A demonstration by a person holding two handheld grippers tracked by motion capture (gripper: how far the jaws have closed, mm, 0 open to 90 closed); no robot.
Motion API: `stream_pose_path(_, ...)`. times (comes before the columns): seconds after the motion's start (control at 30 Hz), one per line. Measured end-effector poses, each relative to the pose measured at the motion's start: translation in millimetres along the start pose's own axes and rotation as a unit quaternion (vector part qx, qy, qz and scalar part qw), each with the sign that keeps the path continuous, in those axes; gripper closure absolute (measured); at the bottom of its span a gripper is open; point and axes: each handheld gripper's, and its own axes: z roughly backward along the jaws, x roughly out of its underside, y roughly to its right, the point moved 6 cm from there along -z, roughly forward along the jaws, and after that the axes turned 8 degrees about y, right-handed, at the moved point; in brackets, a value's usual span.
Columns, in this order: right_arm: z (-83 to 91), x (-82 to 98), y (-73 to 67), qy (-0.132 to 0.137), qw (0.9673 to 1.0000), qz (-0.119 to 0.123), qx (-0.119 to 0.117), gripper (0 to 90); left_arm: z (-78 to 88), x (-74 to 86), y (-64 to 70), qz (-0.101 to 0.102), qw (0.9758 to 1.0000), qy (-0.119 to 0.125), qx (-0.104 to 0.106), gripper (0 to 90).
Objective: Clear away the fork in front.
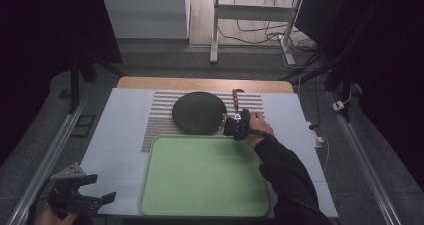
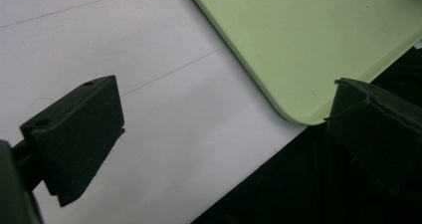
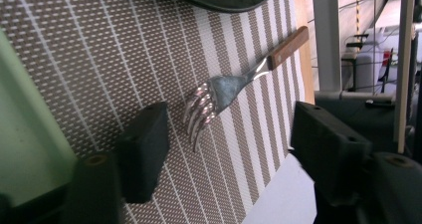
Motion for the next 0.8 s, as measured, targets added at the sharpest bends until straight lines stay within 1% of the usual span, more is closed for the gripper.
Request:
stream_pose_path(0.03, -1.1, -0.5, -0.3, 0.001, 1.0000, 0.007, 0.007, 38.3, 0.0, 0.0, 0.0, 0.000, 1.0000, 0.000, 0.000, 1.2)
stream_pose_path(0.07, -1.8, -0.6, -1.9, -0.001, 1.0000, 0.008, -0.003, 40.6, 0.0, 0.0, -0.1, -0.001, 1.0000, 0.000, -0.001, 1.2)
stream_pose_path(0.1, -2.5, -0.7, -2.8, -0.001, 0.9999, 0.010, -0.005, 42.8, 0.0, 0.0, -0.1, -0.001, 1.0000, 0.000, 0.000, 1.2)
stream_pose_path(0.13, -2.6, -1.1, -2.1, -0.005, 0.9997, 0.023, 0.005, 44.9, 0.0, 0.0, -0.1, -0.001, 1.0000, 0.000, 0.000, 1.2)
stream_pose_path(0.17, -4.6, -1.4, -4.5, 0.000, 0.9997, 0.023, -0.004, 47.6, 0.0, 0.0, -0.1, -0.001, 1.0000, 0.000, 0.000, 1.2)
stream_pose_path(0.2, -5.9, -1.4, -5.0, 0.003, 0.9996, 0.028, -0.004, 49.5, 0.0, 0.0, -0.1, -0.001, 1.0000, 0.000, 0.000, 1.2)
stream_pose_path(0.23, -6.3, -1.2, -5.3, -0.002, 0.9993, 0.036, 0.005, 51.6, -0.1, 0.0, -0.1, -0.001, 1.0000, 0.000, -0.001, 1.2)
stream_pose_path(0.27, -7.7, -1.1, -6.2, 0.001, 0.9993, 0.038, 0.003, 53.8, -0.1, 0.0, -0.1, -0.001, 1.0000, -0.001, 0.000, 1.2)
stream_pose_path(0.3, -8.1, -0.7, -7.2, -0.003, 0.9992, 0.040, -0.006, 56.0, -0.1, 0.0, -0.1, -0.001, 1.0000, -0.001, 0.000, 1.2)
stream_pose_path(0.37, -9.8, 0.7, -8.4, -0.008, 0.9987, 0.050, -0.005, 60.3, -0.1, 0.0, 0.0, -0.001, 1.0000, -0.001, -0.001, 1.2)
stream_pose_path(0.4, -10.0, 1.5, -8.6, -0.014, 0.9984, 0.054, 0.000, 62.3, -0.1, 0.0, 0.0, -0.001, 1.0000, -0.001, -0.001, 1.3)
stream_pose_path(0.43, -12.0, 2.1, -9.6, -0.010, 0.9983, 0.057, -0.006, 64.9, -0.1, 0.1, 0.0, -0.001, 1.0000, -0.001, -0.001, 1.3)
stream_pose_path(0.47, -13.4, 2.9, -10.5, -0.008, 0.9981, 0.061, 0.004, 67.7, -0.1, 0.0, 0.0, -0.001, 1.0000, -0.001, 0.000, 1.3)
stream_pose_path(0.5, -12.5, 3.3, -10.1, -0.017, 0.9975, 0.068, 0.011, 70.6, -0.1, 0.0, 0.0, -0.002, 1.0000, -0.002, 0.000, 1.3)
stream_pose_path(0.53, -13.6, 3.8, -11.1, -0.016, 0.9973, 0.071, 0.008, 72.5, -0.1, 0.0, 0.0, -0.002, 1.0000, -0.002, 0.000, 1.3)
stream_pose_path(0.57, -14.7, 3.9, -11.8, -0.012, 0.9974, 0.071, 0.010, 75.0, -0.1, 0.0, 0.1, -0.002, 1.0000, -0.002, 0.000, 1.3)
stream_pose_path(0.6, -14.6, 4.5, -13.5, -0.018, 0.9974, 0.070, 0.004, 78.0, -0.2, 0.0, 0.1, -0.002, 1.0000, -0.002, 0.000, 1.3)
stream_pose_path(0.63, -15.2, 4.7, -15.3, -0.018, 0.9974, 0.069, -0.010, 81.5, -0.2, 0.0, 0.1, -0.002, 1.0000, -0.002, 0.000, 1.3)
stream_pose_path(0.7, -15.8, 4.9, -16.4, -0.020, 0.9968, 0.078, -0.009, 85.9, -0.3, 0.0, 0.3, -0.003, 1.0000, -0.002, 0.001, 1.3)
stream_pose_path(0.73, -16.0, 5.0, -16.9, -0.019, 0.9964, 0.083, -0.006, 86.9, -0.3, 0.1, 0.3, -0.003, 1.0000, -0.002, 0.000, 1.3)
stream_pose_path(0.77, -15.6, 5.2, -17.1, -0.019, 0.9959, 0.087, 0.019, 87.4, -0.3, 0.1, 0.3, -0.003, 1.0000, -0.002, 0.000, 1.3)
stream_pose_path(0.8, -15.1, 4.9, -17.2, -0.017, 0.9958, 0.088, 0.019, 87.9, -0.3, 0.1, 0.3, -0.003, 1.0000, -0.002, 0.001, 1.3)
